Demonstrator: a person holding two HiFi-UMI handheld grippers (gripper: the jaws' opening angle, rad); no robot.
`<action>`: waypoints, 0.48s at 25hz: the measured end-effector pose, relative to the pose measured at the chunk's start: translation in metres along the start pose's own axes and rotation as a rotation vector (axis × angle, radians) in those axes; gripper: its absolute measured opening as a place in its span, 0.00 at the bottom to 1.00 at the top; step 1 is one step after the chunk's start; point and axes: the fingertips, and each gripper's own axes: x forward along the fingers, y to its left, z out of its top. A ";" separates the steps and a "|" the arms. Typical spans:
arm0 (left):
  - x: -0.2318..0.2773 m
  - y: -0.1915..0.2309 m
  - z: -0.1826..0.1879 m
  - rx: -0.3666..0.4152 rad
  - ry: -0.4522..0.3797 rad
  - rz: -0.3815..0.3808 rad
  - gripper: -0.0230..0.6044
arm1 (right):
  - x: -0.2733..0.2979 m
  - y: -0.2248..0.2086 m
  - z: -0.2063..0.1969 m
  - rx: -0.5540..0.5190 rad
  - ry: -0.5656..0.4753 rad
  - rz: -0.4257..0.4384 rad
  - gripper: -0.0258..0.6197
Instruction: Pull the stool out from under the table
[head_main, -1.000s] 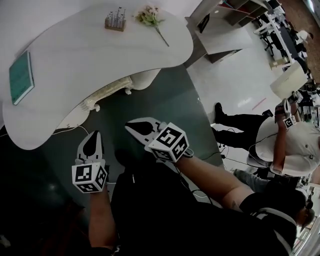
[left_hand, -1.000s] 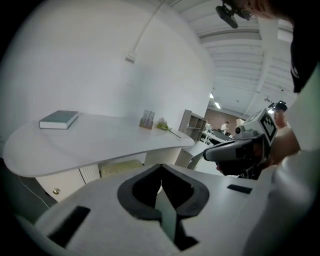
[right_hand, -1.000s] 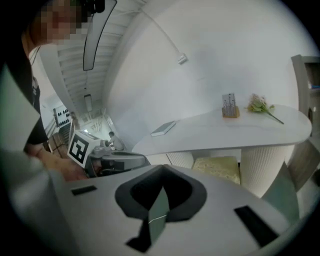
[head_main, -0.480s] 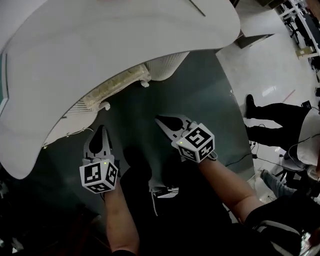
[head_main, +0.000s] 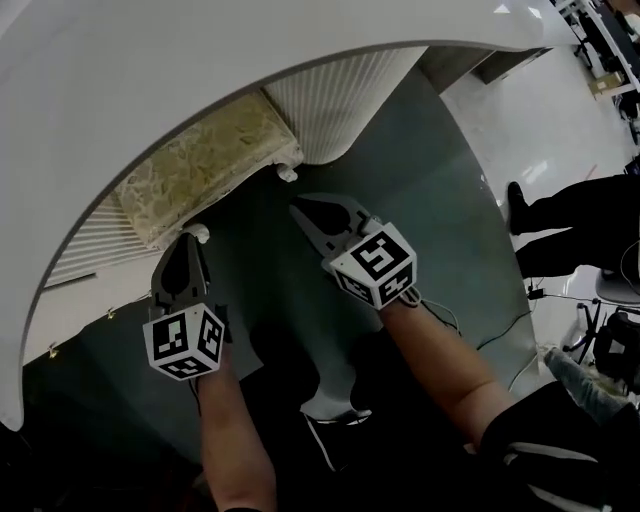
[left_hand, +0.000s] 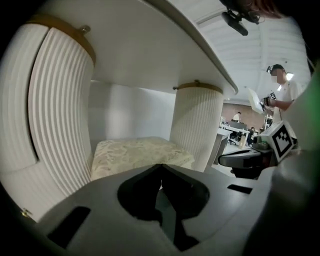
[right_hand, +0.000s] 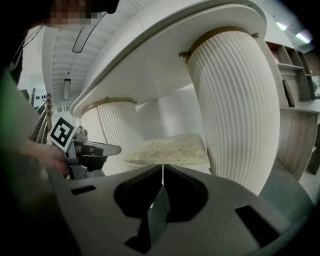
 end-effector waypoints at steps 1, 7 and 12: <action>-0.002 0.006 -0.008 0.001 0.004 0.002 0.05 | 0.003 -0.006 -0.006 -0.017 -0.002 -0.007 0.08; -0.006 0.057 -0.030 -0.017 -0.009 0.067 0.05 | 0.026 -0.032 -0.024 -0.123 -0.040 -0.005 0.13; -0.011 0.069 -0.058 0.021 0.029 0.076 0.07 | 0.047 -0.047 -0.046 -0.223 0.001 0.014 0.27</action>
